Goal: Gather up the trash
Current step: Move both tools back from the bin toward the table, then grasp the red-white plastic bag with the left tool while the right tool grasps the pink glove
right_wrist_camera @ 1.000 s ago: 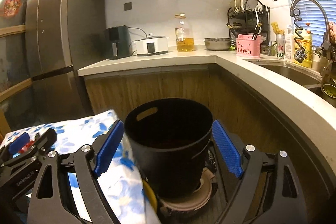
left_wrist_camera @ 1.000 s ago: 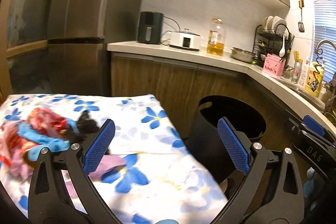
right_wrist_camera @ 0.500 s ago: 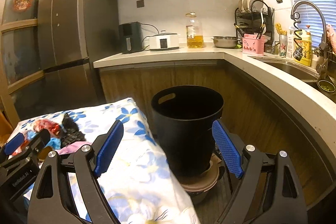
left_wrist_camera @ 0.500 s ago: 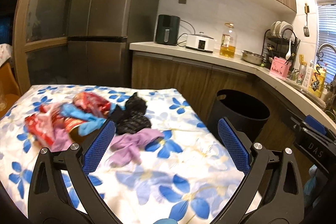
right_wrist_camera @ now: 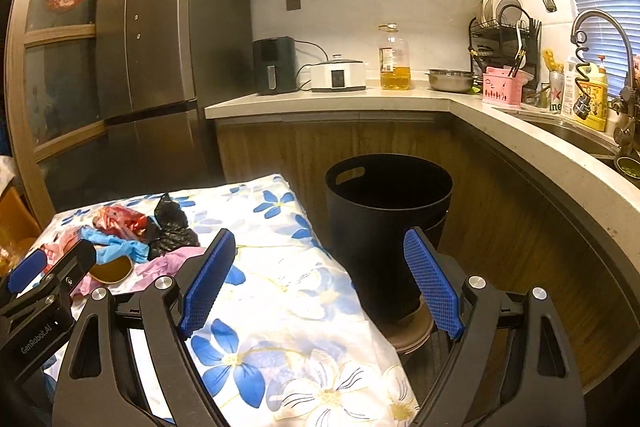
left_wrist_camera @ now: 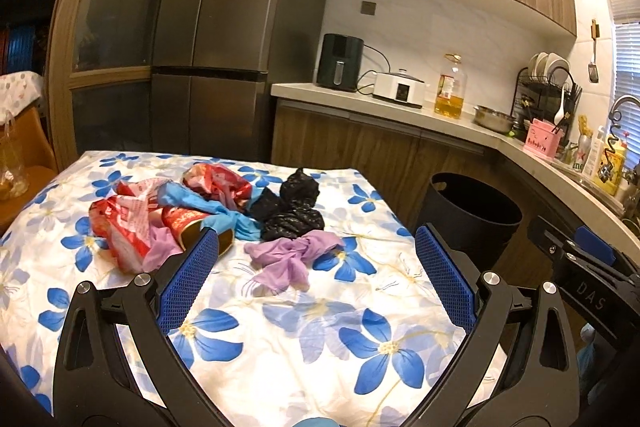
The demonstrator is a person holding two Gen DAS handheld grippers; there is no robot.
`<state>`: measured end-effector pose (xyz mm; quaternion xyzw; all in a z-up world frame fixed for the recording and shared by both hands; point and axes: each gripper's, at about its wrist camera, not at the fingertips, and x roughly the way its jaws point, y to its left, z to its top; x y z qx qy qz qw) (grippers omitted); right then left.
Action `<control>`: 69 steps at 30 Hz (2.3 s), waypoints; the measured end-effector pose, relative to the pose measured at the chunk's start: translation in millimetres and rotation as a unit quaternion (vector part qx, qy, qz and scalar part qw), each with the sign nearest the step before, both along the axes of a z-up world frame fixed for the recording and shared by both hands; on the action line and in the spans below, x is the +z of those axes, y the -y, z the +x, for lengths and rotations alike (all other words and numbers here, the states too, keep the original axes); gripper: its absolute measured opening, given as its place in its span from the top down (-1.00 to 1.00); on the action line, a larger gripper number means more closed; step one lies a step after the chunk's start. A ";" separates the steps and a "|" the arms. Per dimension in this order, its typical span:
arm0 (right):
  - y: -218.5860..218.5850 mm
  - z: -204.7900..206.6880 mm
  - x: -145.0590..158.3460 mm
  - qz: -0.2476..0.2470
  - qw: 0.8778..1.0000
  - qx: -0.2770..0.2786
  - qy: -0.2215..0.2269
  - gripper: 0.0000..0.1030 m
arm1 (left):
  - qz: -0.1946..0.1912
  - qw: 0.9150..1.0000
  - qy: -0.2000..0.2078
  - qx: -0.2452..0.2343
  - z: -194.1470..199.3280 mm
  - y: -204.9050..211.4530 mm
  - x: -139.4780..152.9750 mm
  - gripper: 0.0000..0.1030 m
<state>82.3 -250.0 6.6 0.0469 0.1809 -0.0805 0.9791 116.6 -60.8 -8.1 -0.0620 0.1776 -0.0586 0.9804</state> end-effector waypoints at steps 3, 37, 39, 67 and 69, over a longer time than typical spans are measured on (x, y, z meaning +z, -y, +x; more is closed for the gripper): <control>-5.8 0.1 -1.0 -0.001 1.000 0.006 0.001 -0.63 | 0.000 1.000 0.004 0.005 -3.6 -4.7 0.0 -0.88; -124.1 107.4 -77.8 0.032 0.990 0.131 -0.043 -0.47 | -0.017 0.988 -0.014 0.156 29.7 -136.9 -47.2 -0.88; -126.4 116.2 -82.2 0.036 0.990 0.126 -0.049 -0.43 | -0.016 0.987 -0.012 0.160 34.1 -140.7 -47.4 -0.88; -130.3 123.2 -96.8 0.039 0.985 0.142 -0.092 0.78 | -0.058 0.985 -0.046 0.153 64.2 -168.9 -61.8 -0.39; -126.8 117.0 -93.2 0.040 0.985 0.145 -0.089 0.78 | -0.061 0.985 -0.054 0.149 66.8 -169.4 -63.7 -0.32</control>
